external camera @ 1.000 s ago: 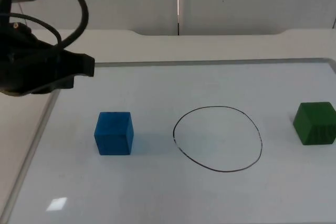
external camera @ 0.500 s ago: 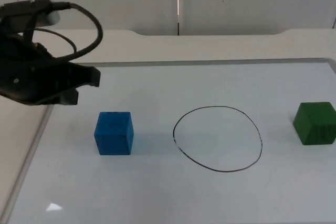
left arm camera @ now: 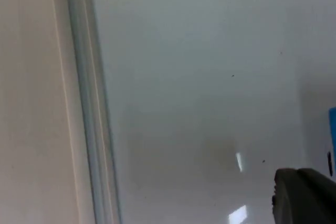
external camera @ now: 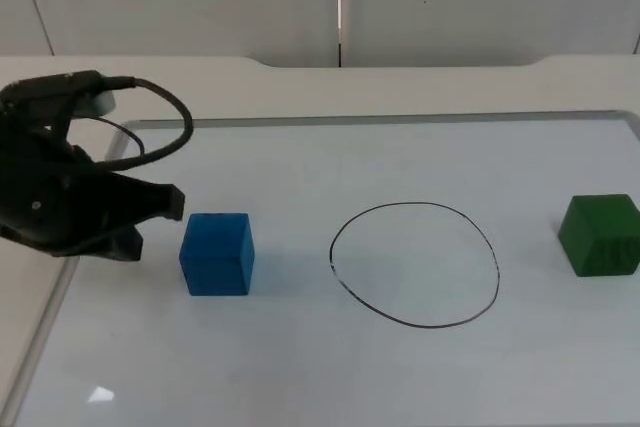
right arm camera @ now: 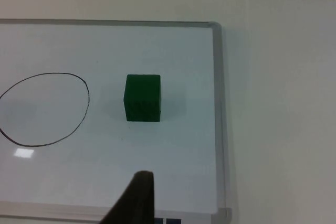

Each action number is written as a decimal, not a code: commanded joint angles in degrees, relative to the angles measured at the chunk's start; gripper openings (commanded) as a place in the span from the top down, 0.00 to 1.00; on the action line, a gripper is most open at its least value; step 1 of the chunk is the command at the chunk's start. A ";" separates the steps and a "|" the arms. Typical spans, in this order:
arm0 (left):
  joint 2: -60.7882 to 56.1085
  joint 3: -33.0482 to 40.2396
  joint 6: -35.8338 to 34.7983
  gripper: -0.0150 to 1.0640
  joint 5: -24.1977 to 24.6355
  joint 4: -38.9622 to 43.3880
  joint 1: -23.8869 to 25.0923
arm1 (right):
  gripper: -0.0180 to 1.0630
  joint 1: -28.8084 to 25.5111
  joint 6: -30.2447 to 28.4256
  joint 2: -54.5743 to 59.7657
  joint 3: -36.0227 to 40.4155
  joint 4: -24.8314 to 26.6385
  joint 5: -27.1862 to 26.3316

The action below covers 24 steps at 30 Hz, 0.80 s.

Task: Push the two cubes into the marked area.

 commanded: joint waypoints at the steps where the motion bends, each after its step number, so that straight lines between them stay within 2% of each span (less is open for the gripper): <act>1: 1.37 -1.06 0.52 0.99 0.06 -1.34 -1.45 | 0.01 -0.12 0.09 -0.21 0.10 -0.20 -0.23; 11: 2.41 -2.33 0.52 0.99 0.11 -1.57 -4.26 | 0.01 -0.12 0.09 -0.21 0.10 -0.20 -0.23; 24: 2.41 -2.41 0.52 0.99 2.96 -3.05 -4.37 | 0.01 -0.12 0.09 -0.21 0.10 -0.20 -0.23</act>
